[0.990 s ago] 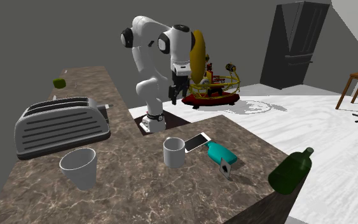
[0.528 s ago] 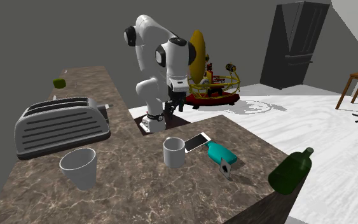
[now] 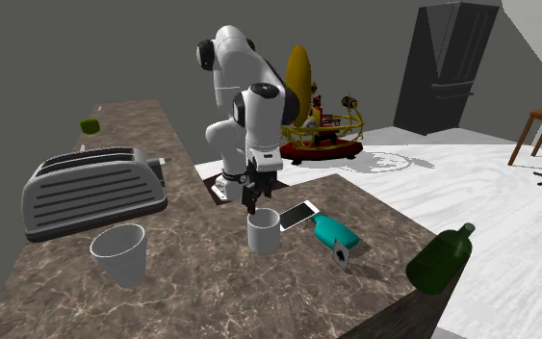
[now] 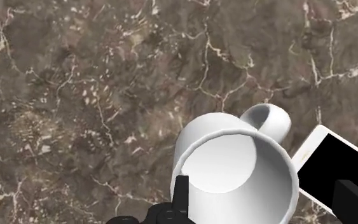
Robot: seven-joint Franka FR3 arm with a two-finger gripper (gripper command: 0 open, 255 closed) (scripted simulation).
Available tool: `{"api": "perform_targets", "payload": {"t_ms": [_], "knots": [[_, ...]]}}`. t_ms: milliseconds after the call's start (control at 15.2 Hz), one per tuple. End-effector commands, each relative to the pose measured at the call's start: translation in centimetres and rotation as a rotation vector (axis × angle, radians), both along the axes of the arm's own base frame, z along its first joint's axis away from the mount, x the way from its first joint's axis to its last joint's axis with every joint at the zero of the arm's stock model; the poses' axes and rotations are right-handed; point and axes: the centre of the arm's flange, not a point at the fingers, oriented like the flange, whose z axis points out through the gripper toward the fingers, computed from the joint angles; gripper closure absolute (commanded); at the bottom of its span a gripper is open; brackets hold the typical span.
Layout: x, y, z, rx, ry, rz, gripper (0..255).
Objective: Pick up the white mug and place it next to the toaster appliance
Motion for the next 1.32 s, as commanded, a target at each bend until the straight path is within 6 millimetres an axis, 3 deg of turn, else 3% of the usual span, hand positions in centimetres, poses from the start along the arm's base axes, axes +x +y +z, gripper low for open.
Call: {"api": "perform_targets", "payload": {"t_ms": [0, 198, 660, 1188, 1254], "knots": [[1.4, -1.9, -1.3, -0.008, -0.002, 0.013, 0], [3.3, -4.3, -3.0, -0.016, -0.004, 0.028, 0], [2.9, -4.3, -6.7, -0.016, -0.004, 0.028, 0], [2.9, -4.3, -7.0, -0.016, -0.004, 0.028, 0], [2.9, -4.3, -7.0, -0.016, -0.004, 0.028, 255]]}}
